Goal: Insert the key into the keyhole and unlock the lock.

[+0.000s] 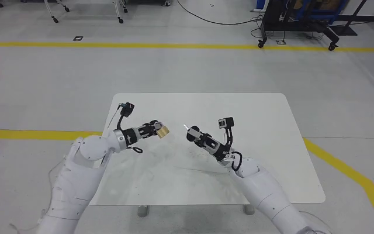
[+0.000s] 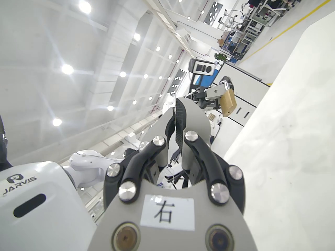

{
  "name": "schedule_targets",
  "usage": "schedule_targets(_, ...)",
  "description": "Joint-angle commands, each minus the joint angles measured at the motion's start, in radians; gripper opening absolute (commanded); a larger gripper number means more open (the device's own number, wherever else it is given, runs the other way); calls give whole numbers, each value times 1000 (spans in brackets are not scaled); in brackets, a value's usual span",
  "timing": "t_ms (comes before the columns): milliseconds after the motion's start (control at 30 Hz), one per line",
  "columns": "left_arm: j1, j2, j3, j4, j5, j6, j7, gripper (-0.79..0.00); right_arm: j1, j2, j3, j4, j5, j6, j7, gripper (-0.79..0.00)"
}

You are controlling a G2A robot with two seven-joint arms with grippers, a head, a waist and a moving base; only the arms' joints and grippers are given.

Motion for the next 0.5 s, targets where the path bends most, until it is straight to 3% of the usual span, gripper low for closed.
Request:
schedule_targets(0,-22,-5,7,47,-143,48,-34,-785,12,-10,-17,14,10,-5,-17,-785)
schedule_targets(300,-15,-5,12,42,-138,51,-18,-785,14,-14,-22,19,18,-8,-32,-785)
schedule_targets(467,-26,-12,20,87,-272,179,-59,-785,6,-11,-21,2,-81,51,-64,-785)
